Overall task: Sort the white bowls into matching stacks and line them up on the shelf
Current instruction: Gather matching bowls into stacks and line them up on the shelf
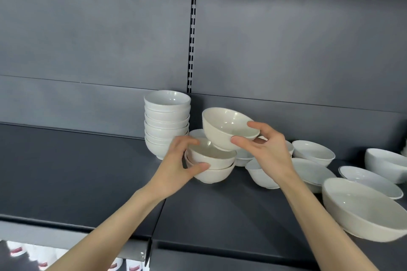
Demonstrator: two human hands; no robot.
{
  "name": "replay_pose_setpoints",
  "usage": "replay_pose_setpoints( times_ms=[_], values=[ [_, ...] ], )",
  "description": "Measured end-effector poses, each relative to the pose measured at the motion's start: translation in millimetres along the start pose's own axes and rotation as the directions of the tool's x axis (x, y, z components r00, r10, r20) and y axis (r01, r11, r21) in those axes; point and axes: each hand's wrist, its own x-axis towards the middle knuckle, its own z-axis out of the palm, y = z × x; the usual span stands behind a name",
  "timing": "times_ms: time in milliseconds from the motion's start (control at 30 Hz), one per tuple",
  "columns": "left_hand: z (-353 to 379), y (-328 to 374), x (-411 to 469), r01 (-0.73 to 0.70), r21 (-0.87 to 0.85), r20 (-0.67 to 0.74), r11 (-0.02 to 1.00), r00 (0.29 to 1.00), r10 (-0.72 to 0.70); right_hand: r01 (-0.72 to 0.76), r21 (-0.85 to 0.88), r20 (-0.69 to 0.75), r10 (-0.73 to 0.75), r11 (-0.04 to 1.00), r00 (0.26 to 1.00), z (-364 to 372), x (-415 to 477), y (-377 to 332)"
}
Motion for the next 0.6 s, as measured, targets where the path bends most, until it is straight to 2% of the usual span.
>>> replay_pose_setpoints(
  times_ms=[100,200,367,600],
  values=[
    [4.7,-6.1,-2.4,0.196,-0.16,-0.005,0.967,0.98,-0.199,-0.032,0.003,0.019,0.032,0.999,0.999,10.4,2.5,8.1],
    [16.7,-9.7,-4.5,0.223,-0.274,0.082,0.936,0.975,-0.208,-0.051,-0.027,0.029,0.052,0.998,0.998,21.3,2.7,14.8],
    [16.8,-17.9,-3.1,0.273,-0.26,0.102,0.926,0.962,-0.255,-0.046,-0.116,0.018,0.049,0.992,0.999,28.5,4.2,21.5],
    [3.9,-22.4,-5.1,0.294,-0.234,0.127,0.927,0.954,-0.271,-0.059,-0.153,0.091,0.074,0.986,0.993,34.1,-0.1,30.4]
  ],
)
